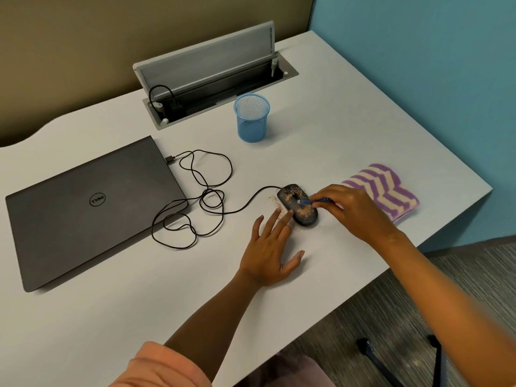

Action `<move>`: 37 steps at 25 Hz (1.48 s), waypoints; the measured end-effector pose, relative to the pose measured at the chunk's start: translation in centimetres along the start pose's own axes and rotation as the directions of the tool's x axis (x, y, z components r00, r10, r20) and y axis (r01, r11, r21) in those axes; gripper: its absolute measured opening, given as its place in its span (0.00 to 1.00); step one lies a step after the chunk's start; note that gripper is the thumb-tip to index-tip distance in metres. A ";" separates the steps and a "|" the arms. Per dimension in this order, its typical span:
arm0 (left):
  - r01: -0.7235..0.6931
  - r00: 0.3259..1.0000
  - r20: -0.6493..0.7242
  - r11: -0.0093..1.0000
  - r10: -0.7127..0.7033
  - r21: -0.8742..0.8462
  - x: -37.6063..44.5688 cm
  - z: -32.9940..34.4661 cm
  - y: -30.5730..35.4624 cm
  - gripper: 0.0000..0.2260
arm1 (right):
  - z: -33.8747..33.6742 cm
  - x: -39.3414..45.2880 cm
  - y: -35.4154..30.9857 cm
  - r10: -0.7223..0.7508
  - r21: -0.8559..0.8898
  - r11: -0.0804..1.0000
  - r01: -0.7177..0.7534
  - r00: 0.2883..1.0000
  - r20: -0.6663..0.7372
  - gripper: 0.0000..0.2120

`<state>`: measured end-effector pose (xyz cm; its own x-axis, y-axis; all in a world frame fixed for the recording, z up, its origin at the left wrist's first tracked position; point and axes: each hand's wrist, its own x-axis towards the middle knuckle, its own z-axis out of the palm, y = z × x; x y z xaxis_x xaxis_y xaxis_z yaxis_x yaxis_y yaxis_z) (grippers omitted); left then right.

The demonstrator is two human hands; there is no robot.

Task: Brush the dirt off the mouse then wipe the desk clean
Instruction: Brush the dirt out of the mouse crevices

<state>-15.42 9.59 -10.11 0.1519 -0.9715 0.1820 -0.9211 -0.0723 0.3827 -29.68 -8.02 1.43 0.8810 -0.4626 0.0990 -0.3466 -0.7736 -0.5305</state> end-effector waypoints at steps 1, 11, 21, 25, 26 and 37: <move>0.006 1.000 -0.004 1.000 -0.006 0.002 0.0 0.0 0.0 0.28 | 0.0 0.5 -0.1 0.008 0.020 1.000 -0.008 1.000 -0.019 0.11; 0.027 1.000 0.015 1.000 -0.027 0.009 -0.1 0.0 0.1 0.29 | 0.0 0.6 0.3 -0.014 -0.016 1.000 0.016 0.991 0.131 0.11; 0.020 0.998 -0.055 0.999 -0.021 -0.026 -0.1 0.1 0.0 0.29 | 1.0 1.5 -0.3 -0.016 0.038 0.999 0.012 0.992 0.124 0.11; 0.013 1.000 -0.026 0.999 -0.014 -0.030 -0.1 0.0 0.0 0.31 | 1.2 4.4 -0.8 -0.001 0.027 1.000 0.001 1.000 0.004 0.11; 0.014 1.000 -0.024 0.999 -0.014 -0.032 -0.1 0.0 0.0 0.31 | 1.5 4.6 -1.0 0.012 0.013 1.000 -0.012 1.000 0.014 0.10; 0.116 0.993 -0.026 0.993 -0.117 -0.024 -0.9 -0.8 -0.7 0.33 | 2.7 3.8 -0.6 0.099 0.096 0.991 -0.092 0.993 -0.062 0.10</move>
<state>-14.59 10.75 -9.79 0.2675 -0.9503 0.1592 -0.8882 -0.1791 0.4231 -25.24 -8.11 -0.14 0.8209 -0.5625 0.0981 -0.3942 -0.6826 -0.6154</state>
